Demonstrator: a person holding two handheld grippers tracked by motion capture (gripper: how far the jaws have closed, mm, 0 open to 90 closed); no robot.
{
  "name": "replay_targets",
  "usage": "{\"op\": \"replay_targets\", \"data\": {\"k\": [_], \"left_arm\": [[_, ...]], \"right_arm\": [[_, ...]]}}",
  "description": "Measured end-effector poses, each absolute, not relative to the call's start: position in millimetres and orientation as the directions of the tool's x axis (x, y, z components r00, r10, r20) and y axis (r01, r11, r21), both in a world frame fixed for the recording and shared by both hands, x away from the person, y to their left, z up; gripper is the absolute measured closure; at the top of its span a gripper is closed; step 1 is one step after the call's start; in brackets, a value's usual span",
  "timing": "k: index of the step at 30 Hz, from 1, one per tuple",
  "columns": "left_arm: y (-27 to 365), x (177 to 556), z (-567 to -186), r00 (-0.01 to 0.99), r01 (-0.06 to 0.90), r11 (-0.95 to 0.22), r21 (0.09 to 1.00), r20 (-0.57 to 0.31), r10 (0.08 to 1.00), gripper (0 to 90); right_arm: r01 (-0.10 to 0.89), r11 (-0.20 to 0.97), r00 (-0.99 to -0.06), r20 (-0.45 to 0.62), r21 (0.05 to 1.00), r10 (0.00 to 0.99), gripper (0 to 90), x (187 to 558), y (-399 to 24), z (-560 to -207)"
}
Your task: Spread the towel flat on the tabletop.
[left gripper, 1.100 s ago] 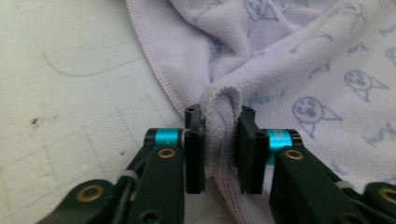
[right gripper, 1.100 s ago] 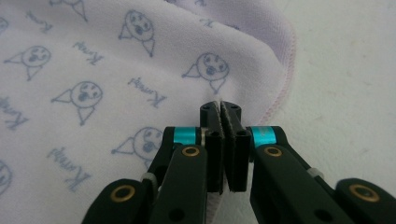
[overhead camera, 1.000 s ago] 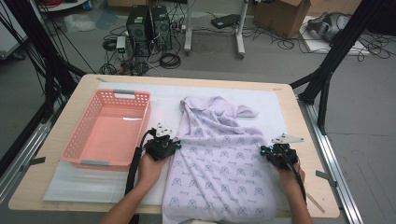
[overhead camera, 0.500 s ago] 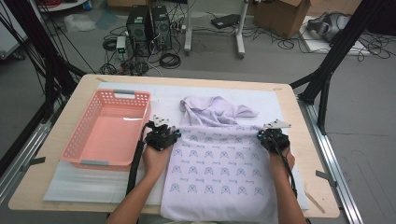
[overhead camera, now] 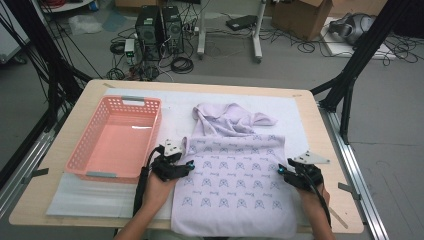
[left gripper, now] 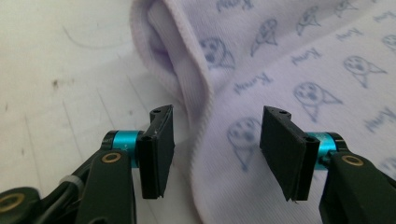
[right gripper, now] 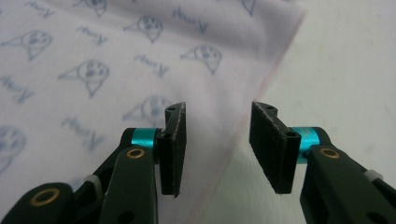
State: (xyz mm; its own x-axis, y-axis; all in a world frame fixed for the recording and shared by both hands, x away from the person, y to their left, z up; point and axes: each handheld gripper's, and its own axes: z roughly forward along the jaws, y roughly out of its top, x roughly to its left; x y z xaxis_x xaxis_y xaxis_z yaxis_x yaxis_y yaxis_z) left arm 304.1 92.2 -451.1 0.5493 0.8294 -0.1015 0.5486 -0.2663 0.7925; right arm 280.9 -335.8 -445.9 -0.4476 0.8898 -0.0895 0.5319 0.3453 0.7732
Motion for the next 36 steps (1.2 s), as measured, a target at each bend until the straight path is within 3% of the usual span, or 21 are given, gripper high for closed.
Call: {"op": "replay_targets", "data": {"k": [8, 14, 19, 23, 27, 28, 36], "left_arm": [[97.2, 263.9, -451.3, 0.530, 0.561, -0.237, 0.793, -0.124, 0.839, 44.8], [103.5, 236.3, -451.6, 0.512, 0.576, -0.203, 0.792, -0.157, 0.844, 45.9], [104.4, 213.1, -454.9, 0.522, 0.536, -0.232, 0.812, -0.103, 0.847, 48.7], [106.1, 199.9, -458.3, 0.513, 0.503, -0.239, 0.831, -0.065, 0.856, 62.0], [109.6, 191.8, -460.5, 0.510, 0.504, -0.205, 0.839, -0.098, 0.855, 84.3], [109.4, 190.4, -460.5, 0.506, 0.506, -0.201, 0.839, -0.099, 0.857, 87.0], [114.9, 179.6, -456.8, 0.508, 0.554, -0.180, 0.813, -0.159, 0.847, 87.7]], "right_arm": [[0.556, 0.300, -0.453, -0.021, 0.775, 0.891, 54.2, 242.9, -354.4, -450.7], [0.546, 0.323, -0.521, 0.011, 0.773, 0.854, 53.4, 219.6, -352.3, -452.0], [0.550, 0.319, -0.517, 0.015, 0.772, 0.856, 57.3, 205.3, -351.3, -451.8], [0.552, 0.307, -0.511, 0.023, 0.775, 0.859, 65.3, 197.0, -351.7, -452.5], [0.561, 0.313, -0.529, 0.041, 0.766, 0.848, 85.2, 192.5, -348.7, -451.1], [0.558, 0.323, -0.530, 0.028, 0.765, 0.848, 86.3, 190.9, -347.1, -450.7], [0.560, 0.354, -0.550, 0.017, 0.749, 0.835, 87.8, 175.4, -352.2, -447.5]]}}
